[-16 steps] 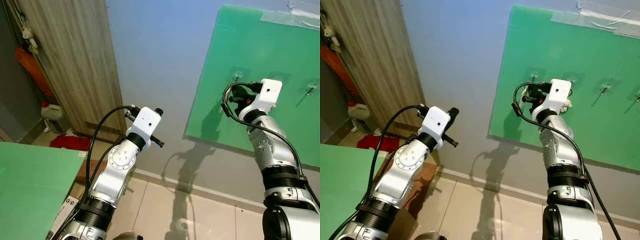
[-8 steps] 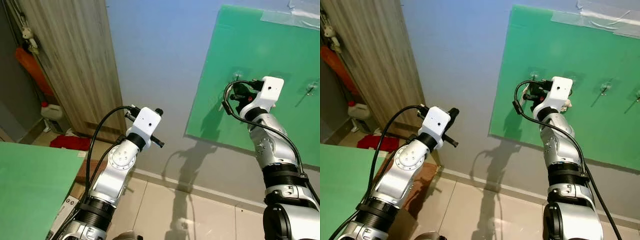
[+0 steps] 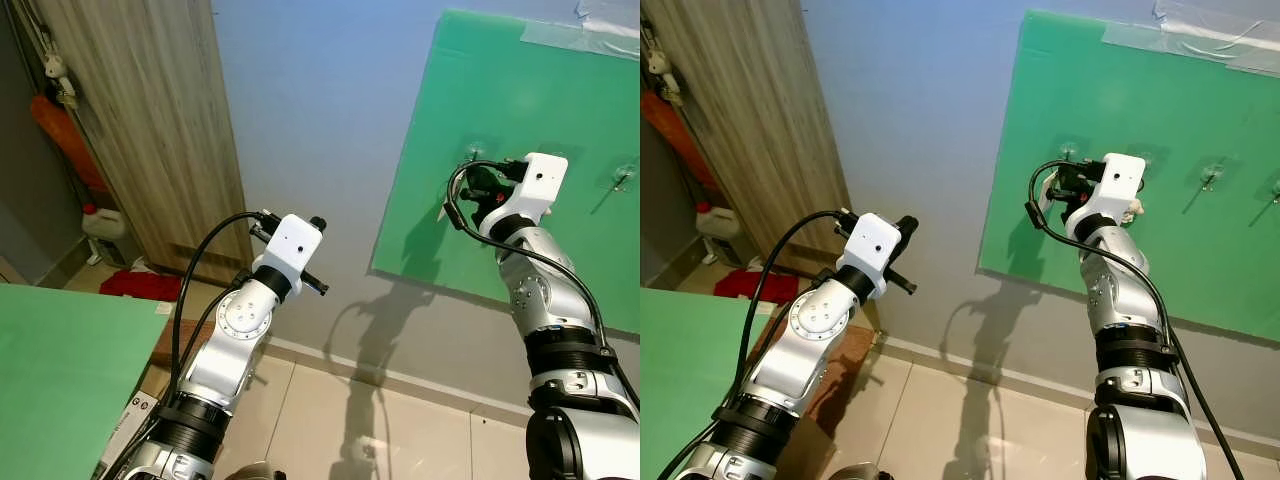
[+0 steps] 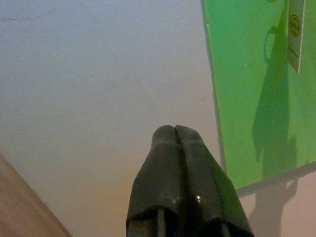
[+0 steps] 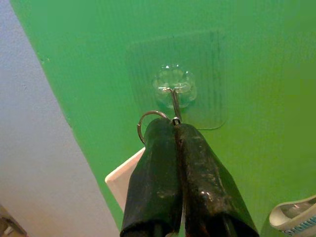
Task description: Hang keys on a hook
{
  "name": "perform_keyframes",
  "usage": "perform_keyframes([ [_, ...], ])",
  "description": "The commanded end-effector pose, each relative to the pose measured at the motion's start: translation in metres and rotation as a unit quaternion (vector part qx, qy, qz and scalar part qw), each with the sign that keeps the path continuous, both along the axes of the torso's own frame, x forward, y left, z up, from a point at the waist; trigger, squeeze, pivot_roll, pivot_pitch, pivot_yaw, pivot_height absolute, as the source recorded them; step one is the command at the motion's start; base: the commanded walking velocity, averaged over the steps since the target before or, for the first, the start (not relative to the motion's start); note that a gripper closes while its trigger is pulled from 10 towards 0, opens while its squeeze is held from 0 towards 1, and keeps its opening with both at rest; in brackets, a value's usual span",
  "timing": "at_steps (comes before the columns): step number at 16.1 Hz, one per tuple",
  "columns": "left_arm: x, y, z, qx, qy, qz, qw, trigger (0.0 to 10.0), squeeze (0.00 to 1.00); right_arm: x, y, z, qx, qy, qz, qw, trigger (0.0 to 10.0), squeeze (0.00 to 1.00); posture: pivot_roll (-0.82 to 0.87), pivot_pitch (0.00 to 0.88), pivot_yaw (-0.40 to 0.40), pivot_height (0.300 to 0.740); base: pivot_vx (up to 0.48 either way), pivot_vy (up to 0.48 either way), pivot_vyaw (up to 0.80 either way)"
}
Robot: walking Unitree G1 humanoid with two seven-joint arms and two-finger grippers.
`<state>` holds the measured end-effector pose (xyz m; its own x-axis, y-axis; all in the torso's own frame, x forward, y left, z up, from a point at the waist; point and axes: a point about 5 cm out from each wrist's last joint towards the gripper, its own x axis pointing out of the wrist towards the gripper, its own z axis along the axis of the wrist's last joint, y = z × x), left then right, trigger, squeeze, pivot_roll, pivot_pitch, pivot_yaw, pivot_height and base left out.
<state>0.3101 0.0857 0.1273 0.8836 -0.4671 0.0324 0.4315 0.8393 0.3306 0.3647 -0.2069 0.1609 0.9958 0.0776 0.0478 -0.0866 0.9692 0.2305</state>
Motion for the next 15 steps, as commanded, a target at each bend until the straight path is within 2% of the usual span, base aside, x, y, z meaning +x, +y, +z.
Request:
perform_keyframes([
  [1,0.001,-0.003,0.001,0.005,-0.003,-0.007,1.0,10.0,0.0,0.002,-0.005,0.008,-0.003,-0.014,-0.009,1.0,10.0,0.0,0.04,0.0,-0.003,0.74,0.0,0.0,0.0],
  [4,0.001,-0.003,0.001,0.005,-0.003,-0.007,1.0,10.0,0.0,0.002,-0.006,0.008,-0.002,-0.013,-0.011,1.0,10.0,0.0,0.04,0.0,-0.003,0.74,0.0,0.0,0.0],
  [6,0.001,-0.004,0.001,0.009,-0.002,-0.012,1.0,10.0,0.0,-0.004,0.005,-0.005,-0.013,0.004,0.013,1.0,10.0,0.0,0.03,0.0,0.006,0.74,0.0,0.0,0.0],
  [15,0.001,-0.006,0.002,0.008,-0.004,-0.012,1.0,10.0,0.0,-0.004,0.009,0.002,-0.021,-0.01,0.024,0.999,10.0,0.0,0.03,0.0,0.005,0.74,0.0,0.0,0.0],
])
